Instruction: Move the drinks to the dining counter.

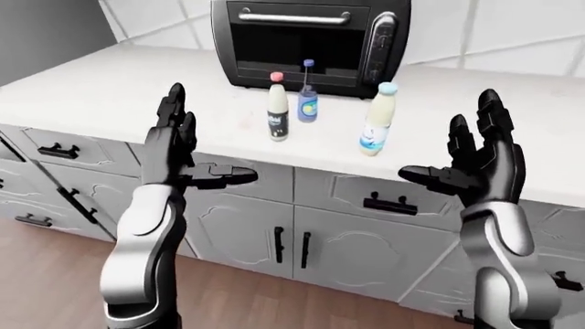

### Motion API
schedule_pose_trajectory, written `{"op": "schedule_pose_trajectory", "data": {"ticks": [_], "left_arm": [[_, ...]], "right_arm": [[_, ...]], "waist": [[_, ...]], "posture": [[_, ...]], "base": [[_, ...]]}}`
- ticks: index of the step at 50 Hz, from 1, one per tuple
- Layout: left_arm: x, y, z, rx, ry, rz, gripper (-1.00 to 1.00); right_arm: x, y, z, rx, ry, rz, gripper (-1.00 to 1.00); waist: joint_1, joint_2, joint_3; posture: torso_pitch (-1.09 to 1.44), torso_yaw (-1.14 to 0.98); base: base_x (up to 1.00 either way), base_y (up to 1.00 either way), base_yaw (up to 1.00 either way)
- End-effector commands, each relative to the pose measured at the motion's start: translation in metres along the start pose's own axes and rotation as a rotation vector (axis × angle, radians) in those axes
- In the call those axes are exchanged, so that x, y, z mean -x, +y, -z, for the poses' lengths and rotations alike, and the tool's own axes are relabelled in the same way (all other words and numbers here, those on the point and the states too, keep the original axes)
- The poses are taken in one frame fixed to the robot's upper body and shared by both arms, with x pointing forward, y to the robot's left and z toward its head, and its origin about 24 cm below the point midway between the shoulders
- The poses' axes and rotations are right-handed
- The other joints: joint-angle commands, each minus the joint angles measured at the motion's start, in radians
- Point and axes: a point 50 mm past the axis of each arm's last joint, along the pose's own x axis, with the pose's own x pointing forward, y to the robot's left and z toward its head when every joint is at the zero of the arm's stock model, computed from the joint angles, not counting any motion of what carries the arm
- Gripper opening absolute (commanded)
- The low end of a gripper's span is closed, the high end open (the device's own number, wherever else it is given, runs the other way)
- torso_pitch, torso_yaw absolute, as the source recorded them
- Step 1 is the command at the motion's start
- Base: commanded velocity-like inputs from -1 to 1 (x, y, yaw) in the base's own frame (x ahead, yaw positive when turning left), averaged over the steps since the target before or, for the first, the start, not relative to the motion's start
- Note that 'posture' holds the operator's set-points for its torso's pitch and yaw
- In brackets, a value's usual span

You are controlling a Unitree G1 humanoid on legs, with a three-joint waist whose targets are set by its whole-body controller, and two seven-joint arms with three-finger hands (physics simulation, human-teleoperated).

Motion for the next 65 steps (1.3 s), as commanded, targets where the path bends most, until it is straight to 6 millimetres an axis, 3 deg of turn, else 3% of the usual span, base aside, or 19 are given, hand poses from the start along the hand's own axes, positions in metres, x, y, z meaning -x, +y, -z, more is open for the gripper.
{"op": "schedule_pose_trajectory", "data": {"ticks": [1, 3, 4, 5, 6, 12, 14, 16, 17, 18, 20, 21, 22, 25, 27, 28, 31, 40, 65], "left_arm": [[0.000, -0.003, -0.015, 0.000, -0.083, 0.016, 1.00], [-0.001, -0.004, -0.014, 0.000, -0.082, 0.018, 1.00], [-0.001, -0.005, -0.014, 0.000, -0.082, 0.019, 1.00], [-0.001, -0.005, -0.014, 0.000, -0.082, 0.019, 1.00], [-0.001, -0.005, -0.014, -0.001, -0.081, 0.019, 1.00], [0.000, -0.005, -0.015, -0.002, -0.083, 0.020, 1.00], [0.001, -0.005, -0.016, -0.003, -0.083, 0.019, 1.00], [0.001, -0.004, -0.017, -0.003, -0.085, 0.019, 1.00], [0.000, -0.004, -0.017, -0.003, -0.085, 0.019, 1.00], [0.000, -0.005, -0.016, -0.005, -0.083, 0.020, 1.00], [-0.001, -0.005, -0.015, -0.006, -0.082, 0.022, 1.00], [-0.001, -0.005, -0.013, -0.007, -0.080, 0.022, 1.00], [-0.002, -0.005, -0.012, -0.007, -0.078, 0.020, 1.00], [-0.002, -0.005, -0.012, -0.006, -0.078, 0.021, 1.00], [-0.002, -0.005, -0.012, -0.005, -0.078, 0.021, 1.00], [-0.002, -0.005, -0.012, -0.005, -0.078, 0.021, 1.00], [-0.002, -0.005, -0.011, -0.005, -0.078, 0.022, 1.00], [0.000, -0.001, -0.011, -0.004, -0.078, 0.015, 1.00], [-0.002, -0.004, -0.009, 0.000, -0.075, 0.022, 1.00]], "right_arm": [[-0.001, 0.001, -0.016, 0.000, -0.085, -0.007, 1.00], [-0.001, 0.001, -0.015, 0.001, -0.084, -0.007, 1.00], [-0.001, 0.001, -0.014, 0.001, -0.082, -0.006, 1.00], [-0.001, 0.000, -0.014, 0.000, -0.080, -0.004, 1.00], [-0.001, 0.000, -0.013, -0.003, -0.080, -0.003, 1.00], [-0.001, 0.000, -0.015, -0.002, -0.085, -0.004, 1.00], [-0.001, 0.001, -0.016, -0.002, -0.087, -0.005, 1.00], [-0.001, 0.001, -0.018, -0.002, -0.089, -0.005, 1.00], [-0.001, 0.001, -0.018, -0.003, -0.090, -0.004, 1.00], [-0.001, 0.002, -0.020, -0.006, -0.091, -0.006, 1.00], [-0.001, 0.002, -0.020, -0.006, -0.092, -0.007, 1.00], [0.000, 0.002, -0.019, -0.015, -0.091, -0.007, 1.00], [-0.001, 0.002, -0.019, -0.015, -0.090, -0.006, 1.00], [-0.001, 0.001, -0.019, -0.012, -0.091, -0.002, 1.00], [-0.001, 0.000, -0.018, -0.011, -0.092, 0.000, 1.00], [-0.001, 0.000, -0.018, -0.010, -0.092, 0.000, 1.00], [0.000, 0.000, -0.017, -0.010, -0.092, 0.002, 1.00], [0.000, 0.001, -0.021, -0.002, -0.101, 0.008, 1.00], [-0.045, 0.025, 0.025, 0.171, 0.025, 0.033, 1.00]], "waist": [[-0.002, -0.008, -0.016], [-0.003, -0.077, -0.034], [-0.016, -0.027, -0.017], [-0.008, -0.048, -0.018], [-0.015, -0.046, -0.018], [-0.021, 0.011, -0.009], [-0.026, 0.047, -0.010], [-0.027, 0.114, -0.035], [-0.015, 0.063, -0.021], [-0.019, 0.085, -0.018], [-0.009, 0.073, -0.026], [-0.010, 0.063, -0.003], [-0.014, 0.056, -0.017], [-0.005, 0.013, -0.003], [0.001, -0.045, -0.014], [-0.001, -0.003, -0.005], [-0.005, -0.005, -0.026], [-0.012, 0.008, -0.039], [-0.011, 0.013, -0.034]], "posture": [[0.00, 0.00], [0.00, 0.00], [0.00, 0.00], [0.00, 0.00], [0.00, 0.00], [0.00, 0.00], [0.00, 0.00], [0.00, 0.00], [0.00, 0.00], [0.00, 0.00], [0.00, 0.00], [0.00, 0.00], [0.00, 0.00], [0.00, 0.00], [0.00, 0.00], [0.00, 0.00], [0.00, 0.00], [0.00, 0.00], [0.00, 0.00]], "base": [[0.17, 0.00, 0.00], [0.18, 0.00, 0.00], [0.18, 0.00, 0.00], [0.19, 0.00, 0.00], [0.17, 0.00, 0.00], [0.17, 0.00, 0.00], [0.19, 0.00, 0.00], [0.18, 0.00, 0.00], [0.19, 0.00, 0.00], [0.18, 0.00, 0.00], [0.18, 0.00, 0.00], [0.01, 0.00, 0.00], [0.01, 0.00, 0.00], [0.00, 0.00, 0.00], [0.00, 0.00, 0.00], [0.00, 0.00, 0.00], [0.00, 0.00, 0.00], [0.00, 0.00, 0.00], [0.00, 0.00, 0.00]]}}
